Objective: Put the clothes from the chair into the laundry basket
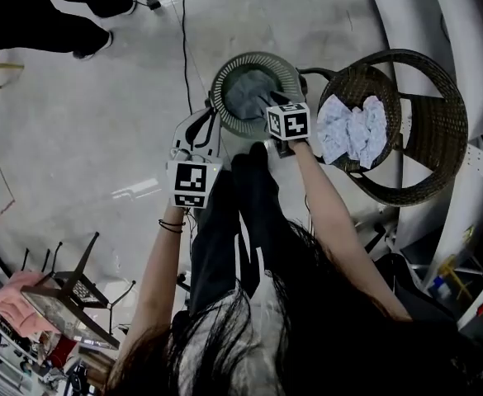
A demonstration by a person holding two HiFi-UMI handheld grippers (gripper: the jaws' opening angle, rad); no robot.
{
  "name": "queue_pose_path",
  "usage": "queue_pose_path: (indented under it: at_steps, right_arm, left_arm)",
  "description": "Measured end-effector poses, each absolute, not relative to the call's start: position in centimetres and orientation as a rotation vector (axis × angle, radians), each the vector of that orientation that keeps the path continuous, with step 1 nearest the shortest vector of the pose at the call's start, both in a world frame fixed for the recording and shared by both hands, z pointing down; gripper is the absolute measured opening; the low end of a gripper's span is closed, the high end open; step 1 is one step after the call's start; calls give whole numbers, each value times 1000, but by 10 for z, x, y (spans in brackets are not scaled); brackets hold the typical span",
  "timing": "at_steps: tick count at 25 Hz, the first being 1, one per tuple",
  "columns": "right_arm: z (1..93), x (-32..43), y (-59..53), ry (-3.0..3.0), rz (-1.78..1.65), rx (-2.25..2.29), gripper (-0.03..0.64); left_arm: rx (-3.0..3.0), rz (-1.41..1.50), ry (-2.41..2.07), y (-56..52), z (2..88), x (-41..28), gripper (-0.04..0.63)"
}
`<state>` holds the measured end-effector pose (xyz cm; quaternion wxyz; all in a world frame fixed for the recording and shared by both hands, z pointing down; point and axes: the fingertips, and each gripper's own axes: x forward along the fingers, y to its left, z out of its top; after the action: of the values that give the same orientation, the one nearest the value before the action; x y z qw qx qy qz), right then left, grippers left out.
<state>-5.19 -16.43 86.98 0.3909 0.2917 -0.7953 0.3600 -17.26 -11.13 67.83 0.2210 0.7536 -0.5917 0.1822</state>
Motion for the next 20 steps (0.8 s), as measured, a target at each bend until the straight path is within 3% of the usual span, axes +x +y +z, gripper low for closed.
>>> queue_pose_path:
  at_steps: [10,20]
  right_arm:
    - [804,-56,-176,-2141,950,852,163]
    - [686,-57,-176,-2339,919,1015,104]
  left_arm:
    - [2113,488,-1635,-112,649,-168,20]
    - [2180,453,-1611,-99,591,-165,20]
